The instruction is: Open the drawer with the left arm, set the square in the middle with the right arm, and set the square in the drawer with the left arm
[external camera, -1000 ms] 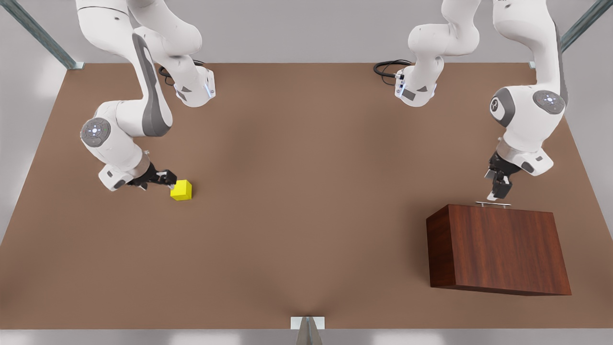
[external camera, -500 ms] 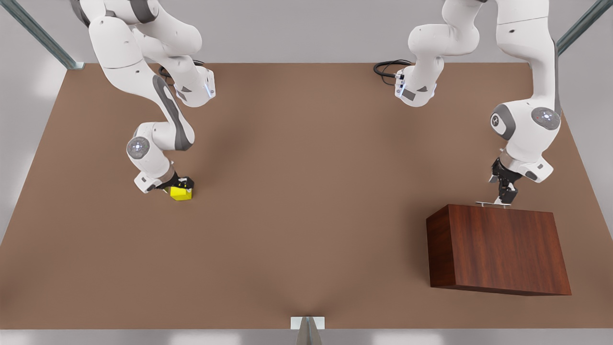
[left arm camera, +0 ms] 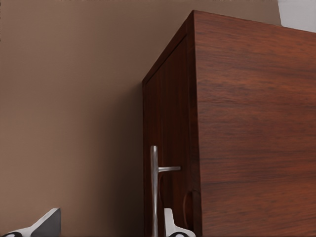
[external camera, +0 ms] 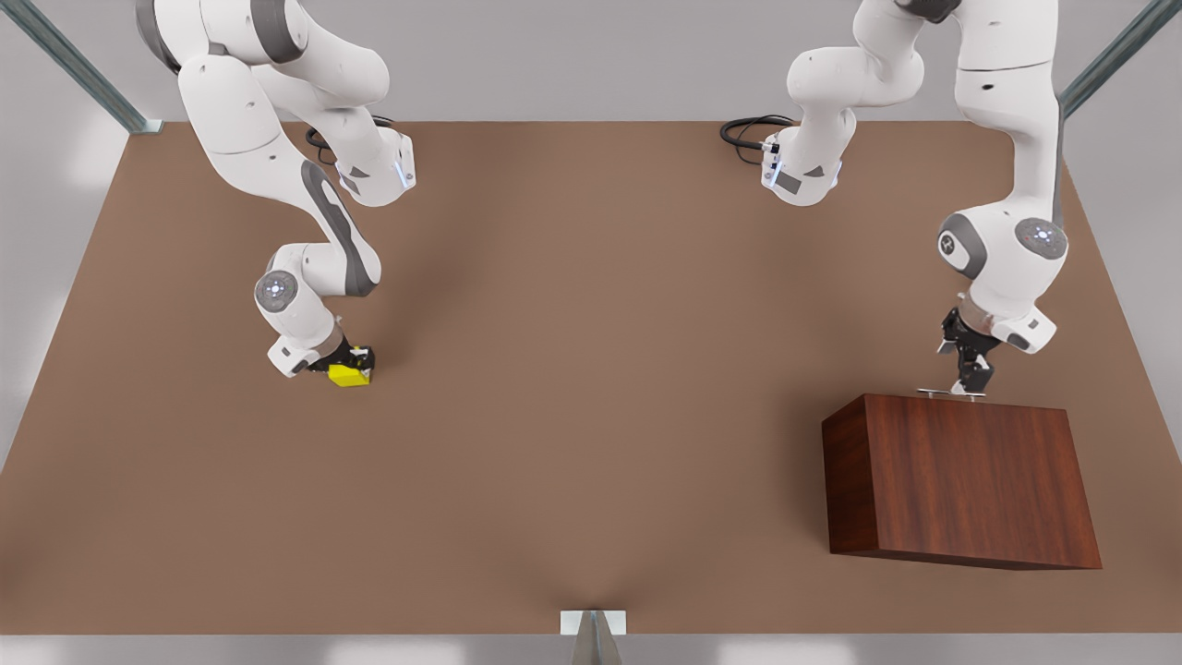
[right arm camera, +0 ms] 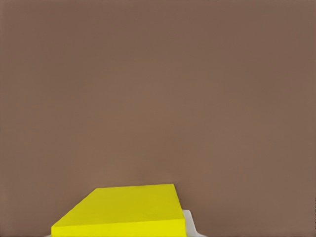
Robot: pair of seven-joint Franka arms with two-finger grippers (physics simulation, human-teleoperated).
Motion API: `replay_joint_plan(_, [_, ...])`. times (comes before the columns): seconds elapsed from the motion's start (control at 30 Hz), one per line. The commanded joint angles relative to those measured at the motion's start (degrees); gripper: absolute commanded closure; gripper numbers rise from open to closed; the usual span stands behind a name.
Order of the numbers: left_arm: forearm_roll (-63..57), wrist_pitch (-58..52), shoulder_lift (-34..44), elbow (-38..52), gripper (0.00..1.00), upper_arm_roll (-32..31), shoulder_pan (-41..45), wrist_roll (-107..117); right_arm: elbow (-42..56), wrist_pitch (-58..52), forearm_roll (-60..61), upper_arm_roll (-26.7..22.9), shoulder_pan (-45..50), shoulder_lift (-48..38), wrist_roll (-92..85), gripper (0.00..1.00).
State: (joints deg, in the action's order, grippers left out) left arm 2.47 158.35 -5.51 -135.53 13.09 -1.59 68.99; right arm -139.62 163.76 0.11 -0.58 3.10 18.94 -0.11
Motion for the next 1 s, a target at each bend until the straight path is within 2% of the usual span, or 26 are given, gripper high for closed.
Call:
replay_joint_plan(0.0, [0.61, 0.03, -0.12, 0.0, 0.0, 0.01, -0.08, 0.0, -0.04, -0.11, -0.02, 0.05, -0.02, -0.13, 0.02, 0.37])
replay_joint_plan(0.2, [0.61, 1.26, -1.79, 0.35, 0.0, 0.01, -0.35, 0.0, 0.75, -4.94, 0.15, 0.66, 1.29, -5.32, 2.65, 0.36])
replay_joint_plan(0.27, [0.7, 1.26, -1.88, 0.35, 0.0, 0.01, -0.35, 0.0, 3.91, -9.25, 0.24, 5.93, 1.38, -6.73, 10.64, 0.32])
replay_joint_plan(0.37, [1.31, 1.26, -2.23, 0.44, 0.0, 0.01, -0.35, 0.0, 10.67, -11.97, 0.24, 9.1, 8.31, -4.36, 26.72, 0.33])
replay_joint_plan(0.47, [1.31, 1.17, -2.49, 0.35, 0.0, 0.01, -0.35, 0.0, 25.18, -14.53, 0.07, 9.28, 20.36, 4.87, 47.29, 0.33])
replay_joint_plan(0.5, [1.31, 0.9, -2.49, 0.35, 0.0, 0.01, -0.35, 0.0, 32.55, -16.01, 0.5, 8.75, 24.49, 9.7, 52.74, 0.34])
replay_joint_plan(0.53, [1.31, 0.38, -2.4, 0.18, 0.0, 0.01, -0.35, 0.0, 45.12, -20.5, 0.24, 4.63, 31.16, 17.87, 60.39, 0.34])
replay_joint_plan(0.57, [1.31, 0.29, -2.4, 0.0, 0.0, 0.01, -0.35, 0.0, 51.37, -20.59, 1.12, 0.58, 36.0, 22.18, 64.0, 0.34])
replay_joint_plan(0.67, [1.31, -2.87, -1.26, -0.09, 0.0, 0.09, -0.26, -0.09, 65.87, -20.06, 1.21, -3.99, 42.34, 32.82, 76.92, 0.25])
replay_joint_plan(0.7, [1.31, -3.84, -0.82, -0.09, 0.0, 0.09, -0.26, -0.09, 69.13, -19.89, 1.21, -6.01, 44.36, 35.28, 80.09, 0.24])
replay_joint_plan(0.83, [1.22, -5.25, 0.32, -0.97, 0.0, 0.18, -0.26, -0.09, 72.38, -19.89, 1.82, -6.45, 50.42, 37.83, 88.7, 0.25])
replay_joint_plan(0.9, [1.14, -5.25, 0.32, -1.31, 0.0, 0.27, -0.35, -0.18, 74.93, -17.61, 1.82, -6.54, 52.45, 40.21, 90.9, 0.0])
replay_joint_plan(0.97, [1.14, -5.34, 0.58, -1.84, 0.0, 0.36, -0.35, -0.26, 75.02, -17.43, 1.82, -6.89, 52.45, 40.21, 90.9, 0.0])
